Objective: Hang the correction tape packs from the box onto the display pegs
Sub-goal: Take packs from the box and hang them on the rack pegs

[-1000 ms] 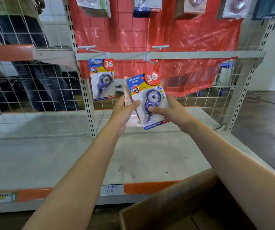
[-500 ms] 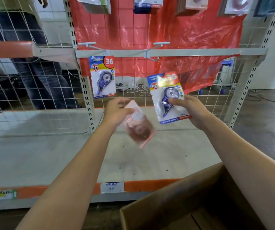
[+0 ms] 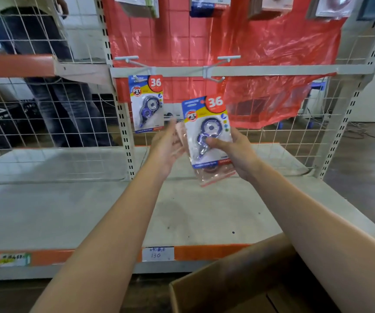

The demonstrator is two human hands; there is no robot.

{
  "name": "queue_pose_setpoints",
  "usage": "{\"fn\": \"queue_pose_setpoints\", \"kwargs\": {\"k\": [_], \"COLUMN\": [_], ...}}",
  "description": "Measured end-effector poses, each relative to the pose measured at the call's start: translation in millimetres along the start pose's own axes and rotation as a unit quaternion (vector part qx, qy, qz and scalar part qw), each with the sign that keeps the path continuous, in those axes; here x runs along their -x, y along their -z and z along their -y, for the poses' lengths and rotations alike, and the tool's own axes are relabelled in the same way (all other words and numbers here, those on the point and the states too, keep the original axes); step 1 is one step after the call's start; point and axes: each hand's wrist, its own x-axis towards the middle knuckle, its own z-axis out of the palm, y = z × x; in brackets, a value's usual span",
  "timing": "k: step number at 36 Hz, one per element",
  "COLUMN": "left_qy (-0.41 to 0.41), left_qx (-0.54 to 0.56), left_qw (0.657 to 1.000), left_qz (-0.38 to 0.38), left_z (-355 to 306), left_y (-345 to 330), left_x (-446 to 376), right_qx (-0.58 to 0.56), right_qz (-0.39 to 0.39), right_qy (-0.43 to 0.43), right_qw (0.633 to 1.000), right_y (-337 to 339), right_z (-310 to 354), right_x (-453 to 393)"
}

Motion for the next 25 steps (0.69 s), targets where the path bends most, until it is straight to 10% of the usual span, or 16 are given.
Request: {"fn": "queue_pose_setpoints", "kwargs": {"k": [9, 25], "left_qy": [-0.086, -0.150], "left_qx": [-0.053, -0.149], "left_qw": [0.992, 0.974], "left_qz": [0.079, -0.083], "left_z": [-1.8, -46.6], "left_y": [3.8, 73.0], "left_x": [11.1, 25.0], "right_qx": [-0.095, -0.079], "right_qz": [0.165, 0.038], "right_qy": [-0.074, 0.044], "right_qw": [0.979, 0.995], "right_y": [-19.6, -55.3], "right_z": [18.2, 25.2], "right_x": [-0.5, -9.8]}}
